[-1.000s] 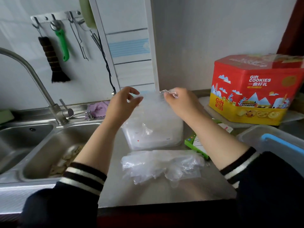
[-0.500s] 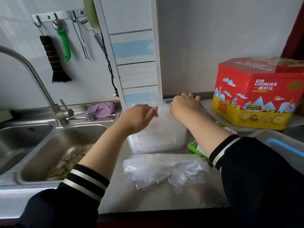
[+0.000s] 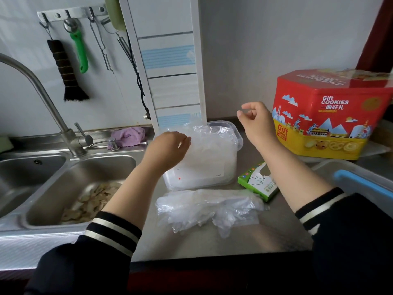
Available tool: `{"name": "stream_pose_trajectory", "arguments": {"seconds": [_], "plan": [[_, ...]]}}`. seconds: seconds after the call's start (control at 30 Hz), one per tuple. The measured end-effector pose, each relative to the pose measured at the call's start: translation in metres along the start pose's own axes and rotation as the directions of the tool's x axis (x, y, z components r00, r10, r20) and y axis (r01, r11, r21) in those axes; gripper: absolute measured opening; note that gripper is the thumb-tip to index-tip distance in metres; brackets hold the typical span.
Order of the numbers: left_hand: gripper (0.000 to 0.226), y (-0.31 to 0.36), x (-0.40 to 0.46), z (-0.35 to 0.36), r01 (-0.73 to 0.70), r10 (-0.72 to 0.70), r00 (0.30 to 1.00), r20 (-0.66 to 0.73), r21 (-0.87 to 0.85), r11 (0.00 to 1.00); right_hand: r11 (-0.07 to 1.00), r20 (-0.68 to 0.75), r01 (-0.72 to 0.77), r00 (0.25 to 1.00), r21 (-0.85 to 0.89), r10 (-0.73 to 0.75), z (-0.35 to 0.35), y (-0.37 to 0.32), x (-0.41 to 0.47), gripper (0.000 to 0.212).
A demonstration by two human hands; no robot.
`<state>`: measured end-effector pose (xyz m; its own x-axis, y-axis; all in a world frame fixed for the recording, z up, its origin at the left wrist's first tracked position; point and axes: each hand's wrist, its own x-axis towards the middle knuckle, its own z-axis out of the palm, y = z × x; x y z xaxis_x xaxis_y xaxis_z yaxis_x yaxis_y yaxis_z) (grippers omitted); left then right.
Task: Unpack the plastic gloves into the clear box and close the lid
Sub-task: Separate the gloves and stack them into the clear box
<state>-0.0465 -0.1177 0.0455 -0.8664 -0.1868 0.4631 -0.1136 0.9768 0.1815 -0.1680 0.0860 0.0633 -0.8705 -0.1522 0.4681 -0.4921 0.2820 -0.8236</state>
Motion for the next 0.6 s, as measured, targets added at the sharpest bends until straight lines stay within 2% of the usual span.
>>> {"name": "stream_pose_trajectory", "arguments": {"seconds": [0.07, 0.1, 0.17, 0.2, 0.23, 0.27, 0.33, 0.37, 0.4, 0.47, 0.6], "plan": [[0.034, 0.002, -0.007, 0.001, -0.109, 0.115, 0.966, -0.233, 0.039, 0.993, 0.991, 0.021, 0.109, 0.994, 0.074, -0.111, -0.009, -0.005, -0.022, 0.013], [0.031, 0.005, -0.014, 0.003, -0.154, 0.161, 0.926, -0.343, 0.047, 0.987, 0.987, 0.096, 0.138, 0.985, 0.084, -0.146, -0.014, -0.005, -0.037, 0.013], [0.022, 0.019, -0.031, 0.004, -0.226, 0.190, 0.832, -0.522, -0.005, 0.974, 0.990, 0.352, 0.126, 0.925, 0.067, -0.142, -0.021, -0.007, -0.063, 0.021], [0.020, 0.028, -0.043, 0.008, -0.248, 0.160, 0.819, -0.551, -0.089, 0.965, 0.995, 0.485, 0.100, 0.869, 0.028, -0.101, -0.023, -0.005, -0.077, 0.023], [0.021, 0.038, -0.054, 0.011, -0.251, 0.112, 0.841, -0.529, -0.198, 0.948, 0.994, 0.590, 0.098, 0.806, -0.040, -0.056, -0.024, -0.002, -0.088, 0.023], [0.025, 0.046, -0.066, 0.015, -0.227, 0.066, 0.891, -0.449, -0.316, 0.921, 0.983, 0.664, 0.135, 0.747, -0.128, -0.016, -0.023, 0.004, -0.098, 0.025], [0.032, 0.056, -0.081, 0.026, -0.113, 0.010, 0.979, -0.203, -0.504, 0.856, 0.911, 0.748, 0.300, 0.663, -0.285, 0.016, -0.020, 0.014, -0.112, 0.035], [0.035, 0.059, -0.090, 0.035, -0.046, -0.002, 0.996, -0.084, -0.562, 0.826, 0.870, 0.765, 0.373, 0.644, -0.322, 0.007, -0.017, 0.020, -0.119, 0.034], [0.037, 0.058, -0.094, 0.043, -0.008, 0.006, 1.000, -0.006, -0.590, 0.807, 0.848, 0.755, 0.405, 0.656, -0.341, -0.010, -0.015, 0.024, -0.121, 0.028], [0.041, 0.055, -0.105, 0.056, 0.025, 0.029, 0.996, 0.083, -0.582, 0.813, 0.864, 0.701, 0.378, 0.712, -0.334, -0.041, -0.013, 0.028, -0.124, 0.015], [0.044, 0.055, -0.117, 0.064, 0.029, 0.020, 0.995, 0.099, -0.468, 0.883, 0.938, 0.604, 0.276, 0.791, -0.211, -0.096, -0.014, 0.033, -0.120, 0.018]]}}
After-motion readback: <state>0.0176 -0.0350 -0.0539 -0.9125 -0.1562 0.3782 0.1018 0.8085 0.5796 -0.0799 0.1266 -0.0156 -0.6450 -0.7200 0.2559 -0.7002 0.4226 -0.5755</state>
